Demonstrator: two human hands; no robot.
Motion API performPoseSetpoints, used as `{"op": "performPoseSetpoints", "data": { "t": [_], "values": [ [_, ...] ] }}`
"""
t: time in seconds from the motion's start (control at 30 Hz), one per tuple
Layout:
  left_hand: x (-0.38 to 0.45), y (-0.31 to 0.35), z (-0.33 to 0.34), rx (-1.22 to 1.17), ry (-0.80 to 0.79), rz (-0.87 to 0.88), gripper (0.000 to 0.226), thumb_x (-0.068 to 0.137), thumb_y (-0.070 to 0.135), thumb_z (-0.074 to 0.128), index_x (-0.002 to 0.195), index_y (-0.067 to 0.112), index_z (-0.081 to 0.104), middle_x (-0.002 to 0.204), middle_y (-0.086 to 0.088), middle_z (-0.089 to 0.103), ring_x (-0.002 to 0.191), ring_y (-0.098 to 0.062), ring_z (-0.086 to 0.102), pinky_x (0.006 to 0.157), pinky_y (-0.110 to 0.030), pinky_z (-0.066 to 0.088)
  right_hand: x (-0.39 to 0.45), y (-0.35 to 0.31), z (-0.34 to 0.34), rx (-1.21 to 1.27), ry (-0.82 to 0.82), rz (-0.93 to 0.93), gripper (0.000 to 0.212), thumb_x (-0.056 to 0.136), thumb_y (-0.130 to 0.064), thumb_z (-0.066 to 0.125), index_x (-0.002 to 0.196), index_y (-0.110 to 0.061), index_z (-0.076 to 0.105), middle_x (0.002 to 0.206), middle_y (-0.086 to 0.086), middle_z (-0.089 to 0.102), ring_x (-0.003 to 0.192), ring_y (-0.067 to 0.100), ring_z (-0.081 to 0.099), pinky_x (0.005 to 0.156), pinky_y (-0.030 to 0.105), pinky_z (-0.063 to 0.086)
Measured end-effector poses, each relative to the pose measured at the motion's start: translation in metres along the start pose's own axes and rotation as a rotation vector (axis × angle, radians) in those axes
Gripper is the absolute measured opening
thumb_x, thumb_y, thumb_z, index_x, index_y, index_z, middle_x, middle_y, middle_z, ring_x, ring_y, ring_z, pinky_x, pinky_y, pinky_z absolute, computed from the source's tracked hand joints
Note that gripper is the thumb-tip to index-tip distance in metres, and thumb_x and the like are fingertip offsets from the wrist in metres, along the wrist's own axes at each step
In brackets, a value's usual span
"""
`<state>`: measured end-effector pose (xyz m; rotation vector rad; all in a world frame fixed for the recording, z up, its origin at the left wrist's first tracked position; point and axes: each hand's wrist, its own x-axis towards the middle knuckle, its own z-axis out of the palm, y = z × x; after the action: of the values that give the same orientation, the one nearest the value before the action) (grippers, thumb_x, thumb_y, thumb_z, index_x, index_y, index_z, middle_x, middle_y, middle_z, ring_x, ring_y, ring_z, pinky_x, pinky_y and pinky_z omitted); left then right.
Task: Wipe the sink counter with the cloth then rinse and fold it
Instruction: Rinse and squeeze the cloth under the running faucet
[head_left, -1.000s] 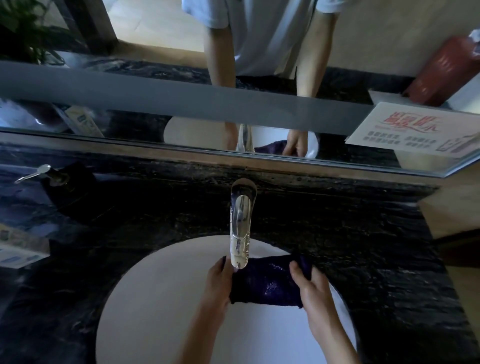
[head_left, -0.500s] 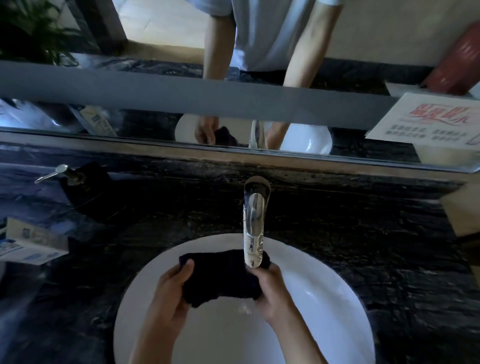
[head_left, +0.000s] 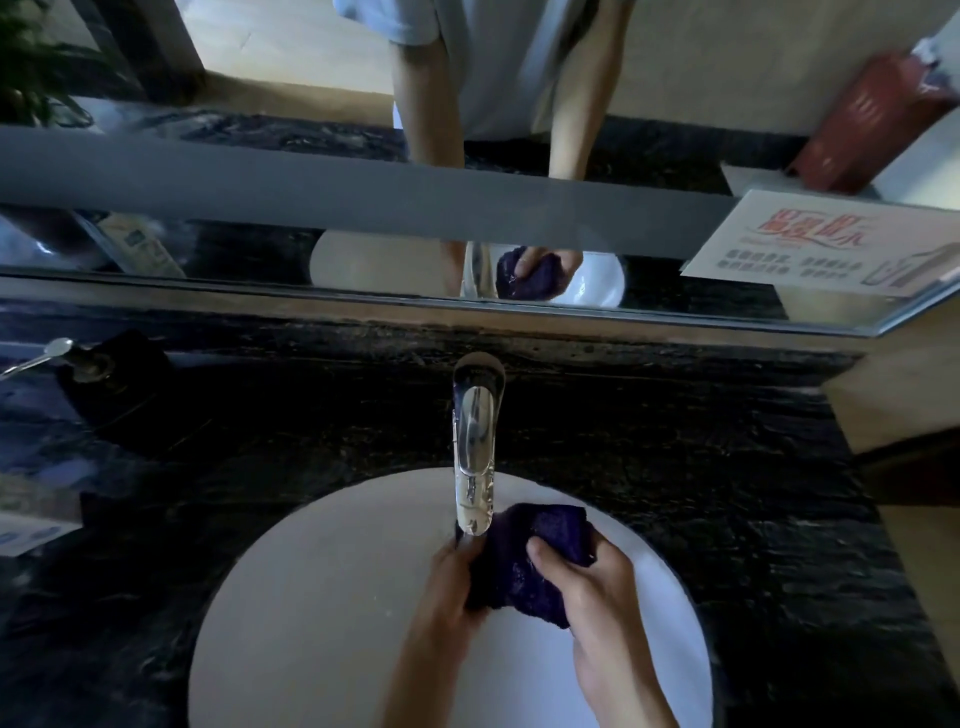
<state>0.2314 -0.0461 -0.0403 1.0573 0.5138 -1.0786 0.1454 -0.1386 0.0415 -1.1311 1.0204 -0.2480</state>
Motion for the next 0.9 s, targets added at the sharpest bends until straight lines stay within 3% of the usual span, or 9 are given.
{"op": "performPoseSetpoints", "data": {
  "t": [0.13, 0.2, 0.33, 0.43, 0.5, 0.6, 0.7, 0.8, 0.9],
  "values": [
    [-0.016, 0.018, -0.010, 0.030, 0.049, 0.150, 0.020, 0.102, 0.013, 0.048, 0.108, 0.005, 0.065, 0.087, -0.016, 0.074, 0.069, -0.028, 0.070, 0.059, -0.039, 0.056, 0.015, 0.012, -0.002, 0.188, 0.073, 0.085, 0.017, 0.097, -0.012, 0.062, 0.111, -0.008, 0.071, 0.102, 0.017, 0.078, 0.094, 0.035, 0.075, 0.076, 0.045, 0.060],
    [-0.027, 0.031, -0.023, 0.107, 0.111, 0.258, 0.017, 0.100, 0.012, 0.053, 0.107, 0.003, 0.065, 0.088, -0.019, 0.073, 0.071, -0.034, 0.071, 0.060, -0.044, 0.058, 0.025, 0.024, 0.005, 0.241, 0.055, 0.154, 0.020, 0.099, -0.012, 0.057, 0.116, -0.005, 0.067, 0.106, 0.022, 0.076, 0.098, 0.040, 0.073, 0.084, 0.053, 0.058],
    [-0.053, 0.053, -0.045, 0.260, 0.216, 0.435, 0.011, 0.094, 0.005, 0.062, 0.102, 0.005, 0.069, 0.092, -0.024, 0.075, 0.081, -0.045, 0.072, 0.066, -0.060, 0.059, 0.040, 0.051, 0.035, 0.113, -0.057, 0.205, 0.019, 0.101, -0.015, 0.056, 0.114, -0.010, 0.068, 0.106, 0.017, 0.077, 0.102, 0.040, 0.072, 0.091, 0.060, 0.054],
    [-0.065, 0.061, -0.061, 0.280, 0.233, 0.484, 0.019, 0.087, 0.002, 0.070, 0.104, 0.010, 0.072, 0.089, -0.021, 0.076, 0.078, -0.041, 0.073, 0.066, -0.057, 0.060, 0.046, 0.055, 0.051, 0.063, -0.170, 0.218, 0.018, 0.101, -0.011, 0.054, 0.105, -0.014, 0.071, 0.101, 0.014, 0.078, 0.092, 0.036, 0.074, 0.075, 0.050, 0.054],
    [-0.068, 0.061, -0.073, 0.337, 0.237, 0.512, 0.029, 0.079, 0.005, 0.076, 0.107, 0.012, 0.074, 0.087, -0.020, 0.076, 0.071, -0.037, 0.072, 0.058, -0.045, 0.058, 0.047, 0.050, 0.051, 0.136, -0.230, 0.229, 0.018, 0.099, -0.004, 0.053, 0.103, -0.011, 0.070, 0.095, 0.016, 0.075, 0.082, 0.034, 0.072, 0.067, 0.041, 0.052],
    [-0.068, 0.058, -0.084, 0.494, 0.200, 0.567, 0.030, 0.084, -0.008, 0.070, 0.100, 0.016, 0.077, 0.082, -0.016, 0.077, 0.063, -0.029, 0.068, 0.050, -0.034, 0.052, 0.045, 0.048, 0.034, 0.218, -0.297, 0.141, 0.014, 0.089, -0.004, 0.063, 0.100, -0.006, 0.071, 0.096, 0.026, 0.070, 0.079, 0.036, 0.067, 0.066, 0.043, 0.051],
    [-0.061, 0.057, -0.086, 0.634, 0.104, 0.581, 0.045, 0.082, -0.015, 0.067, 0.096, 0.025, 0.080, 0.092, -0.004, 0.080, 0.081, -0.020, 0.074, 0.070, -0.026, 0.059, 0.047, 0.051, 0.004, 0.224, -0.338, 0.061, 0.027, 0.077, -0.006, 0.072, 0.103, -0.006, 0.076, 0.112, 0.019, 0.074, 0.091, 0.030, 0.069, 0.073, 0.034, 0.055],
    [-0.048, 0.055, -0.077, 0.805, -0.048, 0.604, 0.046, 0.084, -0.013, 0.067, 0.110, 0.024, 0.077, 0.115, 0.009, 0.075, 0.112, -0.012, 0.069, 0.100, -0.028, 0.053, 0.054, 0.055, -0.024, 0.287, -0.332, 0.025, 0.054, 0.062, -0.023, 0.094, 0.108, -0.003, 0.075, 0.134, 0.017, 0.065, 0.112, 0.035, 0.063, 0.102, 0.046, 0.050],
    [-0.038, 0.050, -0.056, 0.802, -0.154, 0.662, 0.048, 0.085, -0.016, 0.062, 0.111, 0.021, 0.077, 0.121, 0.003, 0.073, 0.117, -0.016, 0.067, 0.100, -0.028, 0.050, 0.057, 0.061, -0.042, 0.420, -0.288, 0.000, 0.063, 0.051, -0.024, 0.100, 0.107, -0.004, 0.076, 0.138, 0.014, 0.063, 0.121, 0.025, 0.065, 0.110, 0.048, 0.042]
  ]
}}
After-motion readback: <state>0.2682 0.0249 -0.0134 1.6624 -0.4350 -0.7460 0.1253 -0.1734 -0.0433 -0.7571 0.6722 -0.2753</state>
